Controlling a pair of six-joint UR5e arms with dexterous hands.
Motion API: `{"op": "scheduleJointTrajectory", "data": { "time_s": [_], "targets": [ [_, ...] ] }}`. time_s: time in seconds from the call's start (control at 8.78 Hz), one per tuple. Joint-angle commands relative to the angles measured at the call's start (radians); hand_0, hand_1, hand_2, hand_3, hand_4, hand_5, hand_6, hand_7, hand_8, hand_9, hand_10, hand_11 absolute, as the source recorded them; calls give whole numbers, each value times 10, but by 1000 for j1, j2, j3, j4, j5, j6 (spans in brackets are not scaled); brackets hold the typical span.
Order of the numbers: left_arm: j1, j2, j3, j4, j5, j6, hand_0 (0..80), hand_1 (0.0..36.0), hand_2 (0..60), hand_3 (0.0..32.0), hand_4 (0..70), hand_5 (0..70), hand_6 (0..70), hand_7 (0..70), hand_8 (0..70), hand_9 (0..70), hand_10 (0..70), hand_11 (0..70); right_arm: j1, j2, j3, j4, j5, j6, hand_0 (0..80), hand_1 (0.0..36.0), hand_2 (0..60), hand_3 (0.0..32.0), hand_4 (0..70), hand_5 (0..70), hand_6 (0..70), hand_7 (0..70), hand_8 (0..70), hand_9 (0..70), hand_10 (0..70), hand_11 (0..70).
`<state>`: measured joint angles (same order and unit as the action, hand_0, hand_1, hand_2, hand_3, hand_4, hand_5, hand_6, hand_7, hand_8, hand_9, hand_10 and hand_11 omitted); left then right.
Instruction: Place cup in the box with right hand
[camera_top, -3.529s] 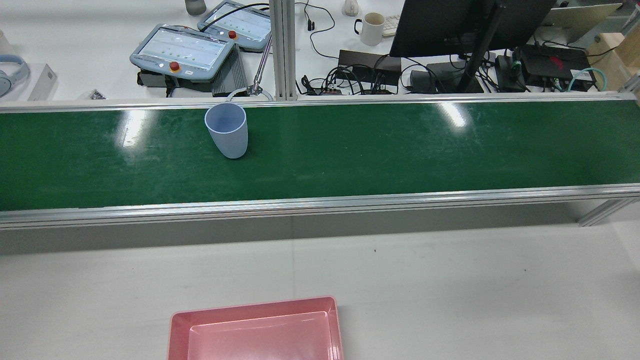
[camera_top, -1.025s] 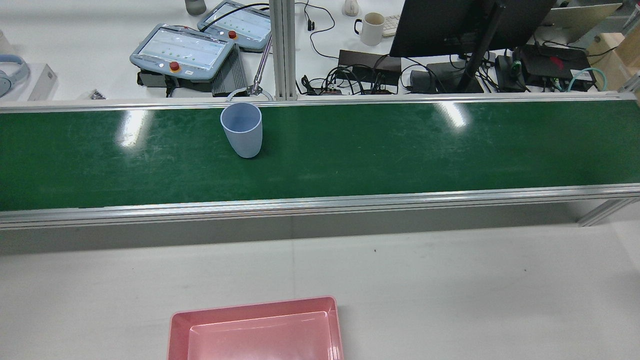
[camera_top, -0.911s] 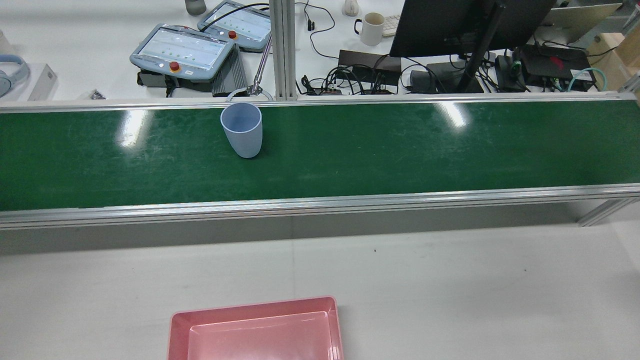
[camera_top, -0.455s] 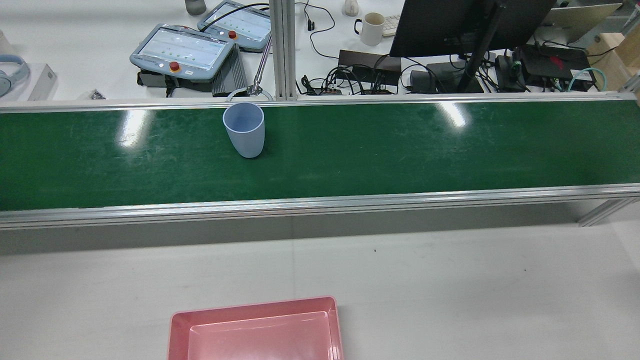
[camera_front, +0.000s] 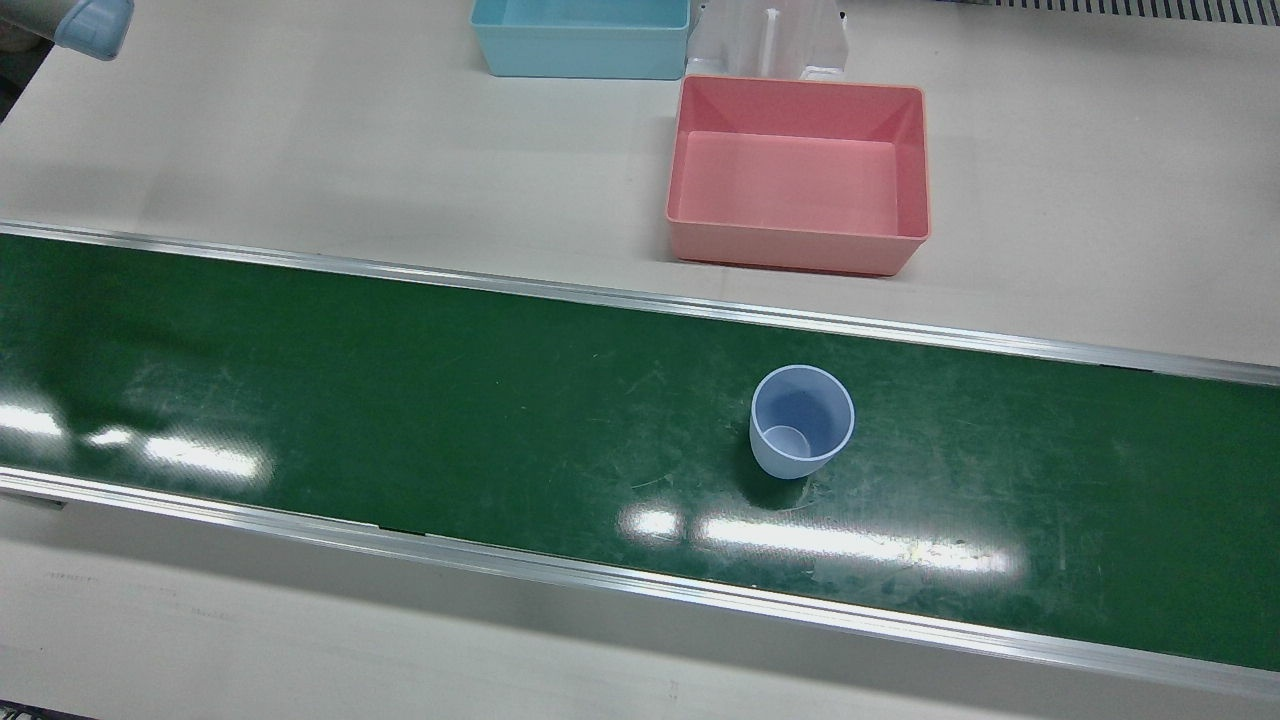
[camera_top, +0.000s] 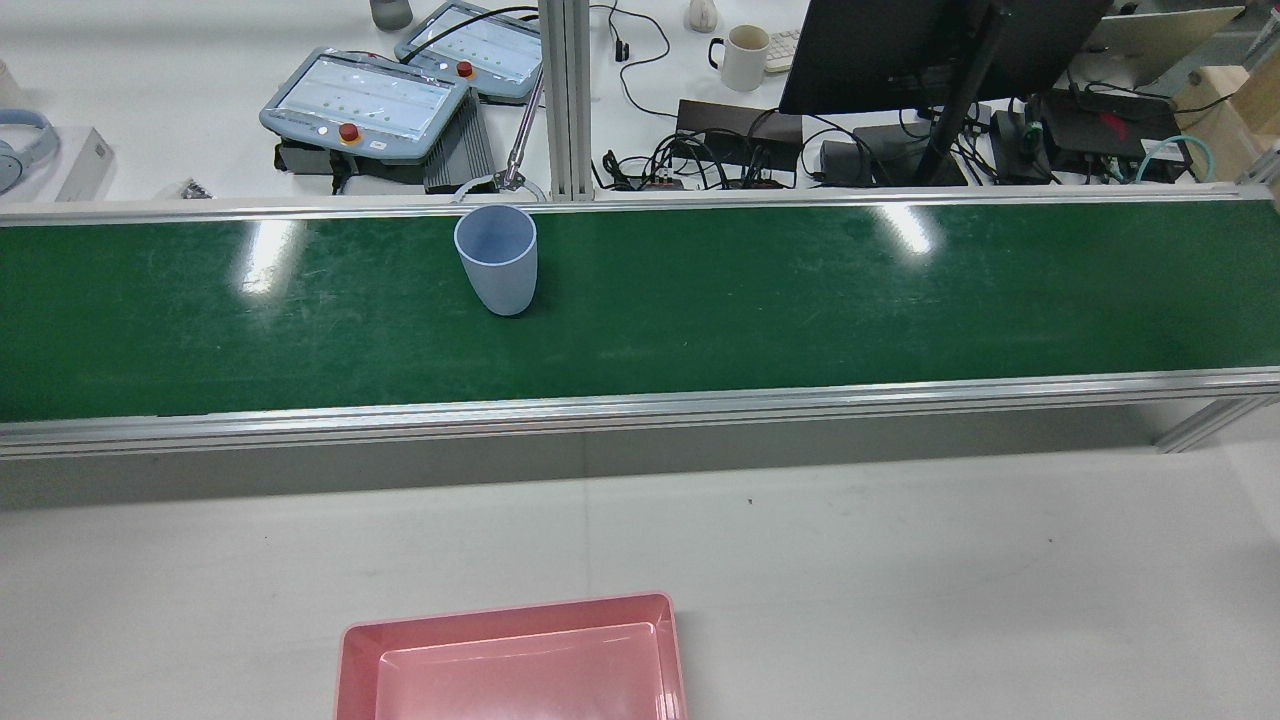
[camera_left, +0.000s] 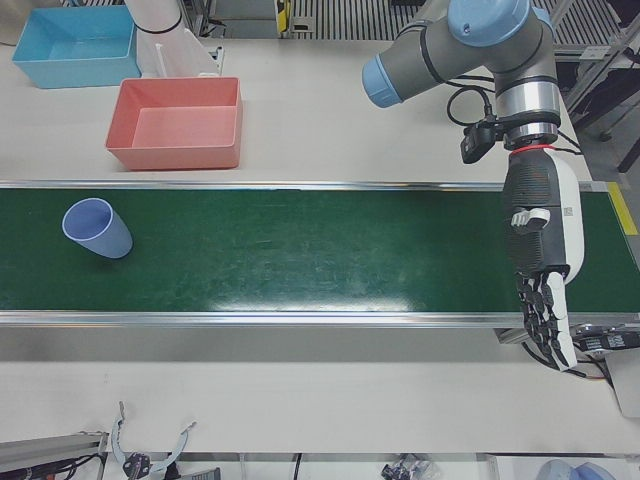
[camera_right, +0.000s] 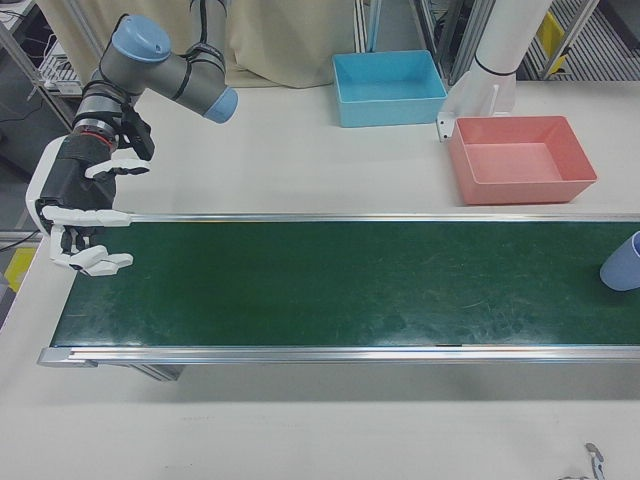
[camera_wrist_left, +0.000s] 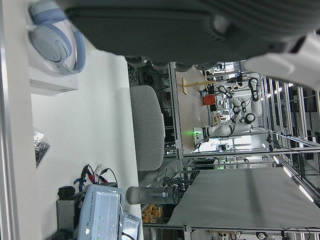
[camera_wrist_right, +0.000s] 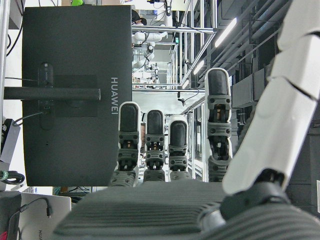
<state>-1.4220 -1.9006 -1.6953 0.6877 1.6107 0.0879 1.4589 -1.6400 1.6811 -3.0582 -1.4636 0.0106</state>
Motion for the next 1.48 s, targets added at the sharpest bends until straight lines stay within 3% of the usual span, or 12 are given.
{"op": "scheduleJointTrajectory", "data": {
  "time_s": [0.0,0.46,0.91,1.37],
  "targets": [
    [0,0,9,-5,0,-2,0,0,0,0,0,0,0,0,0,0,0,0,0,0,5,-1,0,-4,523,142,91,0,693,66,157,587,235,365,270,393],
    [0,0,11,-5,0,-2,0,0,0,0,0,0,0,0,0,0,0,0,1,2,5,-1,0,-6,521,139,85,0,670,67,157,577,236,367,280,406],
    [0,0,9,-5,0,-2,0,0,0,0,0,0,0,0,0,0,0,0,1,2,3,1,-1,-4,520,138,91,0,700,69,166,614,251,392,297,427],
    [0,0,9,-5,0,-2,0,0,0,0,0,0,0,0,0,0,0,0,1,2,3,1,-1,-4,524,143,85,0,681,70,160,589,244,379,283,411]
  ]
}}
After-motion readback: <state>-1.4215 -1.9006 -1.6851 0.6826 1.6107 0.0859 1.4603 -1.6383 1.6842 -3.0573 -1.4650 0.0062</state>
